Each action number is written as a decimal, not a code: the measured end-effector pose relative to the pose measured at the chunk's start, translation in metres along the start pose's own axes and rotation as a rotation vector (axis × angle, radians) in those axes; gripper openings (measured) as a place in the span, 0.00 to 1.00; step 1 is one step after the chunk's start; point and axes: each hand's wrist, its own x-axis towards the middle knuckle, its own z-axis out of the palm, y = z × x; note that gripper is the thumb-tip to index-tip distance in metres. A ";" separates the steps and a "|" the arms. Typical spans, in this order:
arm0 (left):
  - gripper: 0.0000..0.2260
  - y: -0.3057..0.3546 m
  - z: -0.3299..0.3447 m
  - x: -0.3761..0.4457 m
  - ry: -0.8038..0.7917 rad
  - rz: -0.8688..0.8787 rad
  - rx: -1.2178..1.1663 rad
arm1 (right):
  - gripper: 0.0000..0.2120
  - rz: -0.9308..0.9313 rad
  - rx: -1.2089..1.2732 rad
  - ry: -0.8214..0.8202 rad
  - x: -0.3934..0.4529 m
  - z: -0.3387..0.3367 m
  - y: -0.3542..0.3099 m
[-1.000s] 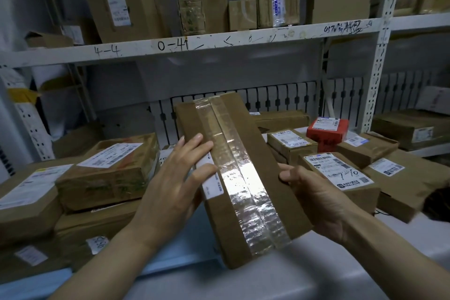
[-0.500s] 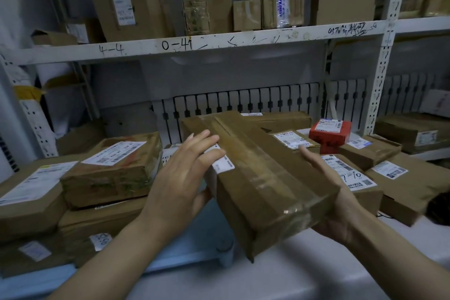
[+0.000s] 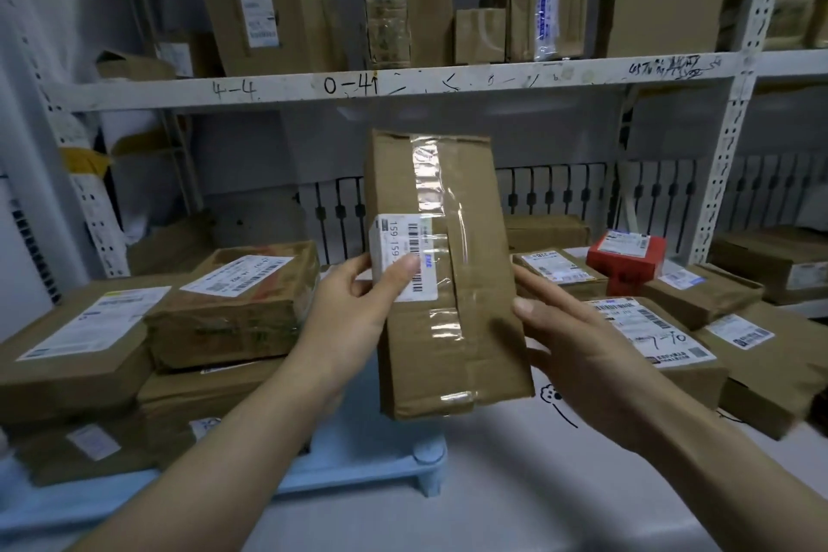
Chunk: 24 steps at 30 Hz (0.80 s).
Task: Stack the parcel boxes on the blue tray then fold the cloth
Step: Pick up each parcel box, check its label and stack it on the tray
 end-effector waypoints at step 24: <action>0.15 0.065 -0.159 -0.020 0.165 -0.353 -0.334 | 0.16 0.282 0.375 -0.144 0.079 0.187 -0.047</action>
